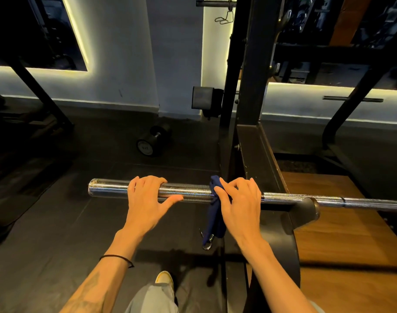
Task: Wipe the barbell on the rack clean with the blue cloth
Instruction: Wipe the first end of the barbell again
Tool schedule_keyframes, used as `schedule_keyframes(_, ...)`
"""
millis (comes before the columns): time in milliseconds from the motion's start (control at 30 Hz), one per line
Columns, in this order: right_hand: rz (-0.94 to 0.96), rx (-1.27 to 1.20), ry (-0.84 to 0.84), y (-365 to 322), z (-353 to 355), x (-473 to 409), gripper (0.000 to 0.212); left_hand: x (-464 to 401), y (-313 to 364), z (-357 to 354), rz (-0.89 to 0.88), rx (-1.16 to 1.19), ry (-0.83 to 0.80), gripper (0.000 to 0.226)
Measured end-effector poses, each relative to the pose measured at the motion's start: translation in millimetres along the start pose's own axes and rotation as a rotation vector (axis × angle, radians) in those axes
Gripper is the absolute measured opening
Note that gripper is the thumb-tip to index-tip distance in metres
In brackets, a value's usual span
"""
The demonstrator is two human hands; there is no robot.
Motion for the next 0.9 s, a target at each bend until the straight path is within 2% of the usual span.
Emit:
schedule_keyframes(100,0.005,-0.139,-0.018,-13.2,-6.0,-10.9,0.032,0.6,-0.1,-0.5,0.007,0.001,-0.011,0.061)
schedule_keyframes(167,0.157,-0.108,-0.041,-26.2,-7.3,-18.0,0.031,1.0,0.0,-0.4,0.005,-0.005,-0.013,0.062)
schedule_keyframes(233,0.378,0.181,-0.092,-32.9,-10.9,-22.0,0.021,0.9,0.0,0.0,0.011,-0.01,-0.021,0.062)
schedule_keyframes(267,0.419,0.331,-0.143,-31.6,-12.7,-23.8,0.02,1.0,-0.1,0.2,0.014,-0.009,-0.026,0.061)
schedule_keyframes(300,0.4,0.434,-0.177,-25.1,-13.0,-25.2,0.022,1.3,0.1,0.3,0.014,-0.006,-0.026,0.061)
schedule_keyframes(367,0.23,0.528,-0.184,-1.8,-10.8,-25.6,0.016,1.4,0.7,0.8,0.012,-0.001,-0.018,0.06)
schedule_keyframes(400,0.12,0.54,-0.164,8.6,-6.6,-25.4,0.02,1.3,0.9,0.9,0.01,-0.001,-0.014,0.06)
schedule_keyframes(467,0.04,0.534,-0.102,16.8,-1.4,-24.2,0.036,0.8,1.0,0.5,0.007,-0.009,-0.01,0.06)
schedule_keyframes(533,0.125,0.462,-0.094,2.4,-4.1,-19.1,0.033,1.1,0.6,-0.5,0.005,-0.021,-0.016,0.06)
schedule_keyframes(600,0.208,0.416,-0.235,-18.2,-23.1,-5.3,0.022,1.5,1.3,-0.7,0.006,-0.027,-0.016,0.06)
schedule_keyframes(667,0.086,0.371,-0.31,-31.9,-40.2,6.0,0.032,2.1,1.7,-1.0,0.006,-0.024,-0.014,0.058)
schedule_keyframes(733,-0.03,0.253,-0.275,-43.9,-51.4,8.7,0.042,2.8,1.7,-1.2,-0.008,-0.041,-0.005,0.056)
schedule_keyframes(833,0.032,0.119,-0.334,-68.6,-67.6,10.6,0.061,3.7,1.8,-1.5,-0.024,-0.062,0.0,0.049)
schedule_keyframes(900,0.126,0.128,-0.391,-66.9,-66.7,9.8,0.065,4.9,1.3,-0.9,-0.04,-0.06,-0.013,0.049)
Point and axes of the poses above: each hand's wrist, its own x-axis away from the middle knuckle, its own z-axis out of the back of the hand, y = z × x, the point moved 5 cm from there along -x, towards the middle knuckle, and after that the axes turned 4 degrees about y, right-handed, at the moved point
